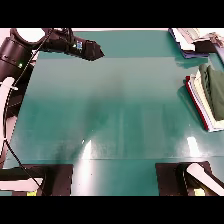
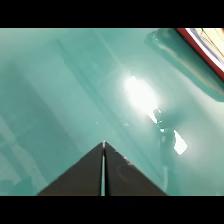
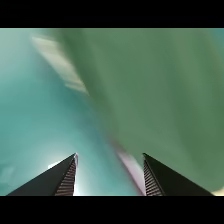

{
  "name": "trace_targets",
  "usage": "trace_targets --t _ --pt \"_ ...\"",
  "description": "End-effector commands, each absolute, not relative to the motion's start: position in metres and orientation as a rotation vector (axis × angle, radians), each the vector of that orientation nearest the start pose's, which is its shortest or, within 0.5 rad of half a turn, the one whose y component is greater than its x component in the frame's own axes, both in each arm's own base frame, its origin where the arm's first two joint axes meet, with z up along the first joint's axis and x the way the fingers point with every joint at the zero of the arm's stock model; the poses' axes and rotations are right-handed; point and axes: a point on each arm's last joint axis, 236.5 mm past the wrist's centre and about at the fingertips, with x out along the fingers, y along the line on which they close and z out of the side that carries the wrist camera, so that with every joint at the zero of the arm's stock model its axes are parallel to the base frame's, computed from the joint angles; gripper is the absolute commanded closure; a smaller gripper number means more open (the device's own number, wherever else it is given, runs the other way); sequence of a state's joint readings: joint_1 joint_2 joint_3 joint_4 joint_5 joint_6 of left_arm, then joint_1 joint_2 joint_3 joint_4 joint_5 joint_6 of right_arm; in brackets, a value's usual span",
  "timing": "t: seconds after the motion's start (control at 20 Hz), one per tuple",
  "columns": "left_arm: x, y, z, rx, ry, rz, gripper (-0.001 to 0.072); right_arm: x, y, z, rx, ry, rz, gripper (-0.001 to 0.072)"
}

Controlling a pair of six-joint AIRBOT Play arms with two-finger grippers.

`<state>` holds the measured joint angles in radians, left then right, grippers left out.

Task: Fold the shirts.

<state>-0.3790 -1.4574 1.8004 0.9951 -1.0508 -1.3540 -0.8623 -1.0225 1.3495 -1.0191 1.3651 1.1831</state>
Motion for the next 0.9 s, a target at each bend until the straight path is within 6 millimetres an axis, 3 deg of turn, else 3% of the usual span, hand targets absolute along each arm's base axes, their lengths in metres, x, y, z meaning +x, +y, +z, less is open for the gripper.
trace_targets --t 0.0,0.15,0.3,0.35,0.4,0.45,0.6,0.85 --pt "0.439 -0.294 0.237 -0.126 0.675 -0.807 0.0681 0.36 -0.073 0.218 0.383 0.734 0.136 0.0222" --pt "0.44 -0.296 0.241 -0.139 0.662 -0.809 0.0681 0.376 0.015 0.219 0.288 0.755 0.356 0.0225" --pt "0.442 -0.296 0.243 -0.142 0.652 -0.805 0.0681 0.381 0.082 0.221 0.227 0.746 0.509 0.0259" --pt "0.444 -0.296 0.244 -0.146 0.643 -0.802 0.0681 0.379 0.1 0.221 0.214 0.747 0.552 0.0362" --pt "0.445 -0.296 0.246 -0.148 0.635 -0.8 0.0681 0.377 0.115 0.22 0.2 0.751 0.586 0.051" --pt "0.447 -0.296 0.247 -0.151 0.627 -0.797 0.0681 0.374 0.128 0.219 0.188 0.757 0.618 0.0697" --pt "0.451 -0.295 0.251 -0.159 0.605 -0.789 0.0681 0.369 0.146 0.219 0.169 0.76 0.663 0.0694" --pt "0.452 -0.295 0.253 -0.162 0.595 -0.786 0.0681 0.368 0.146 0.219 0.169 0.761 0.666 0.0694"
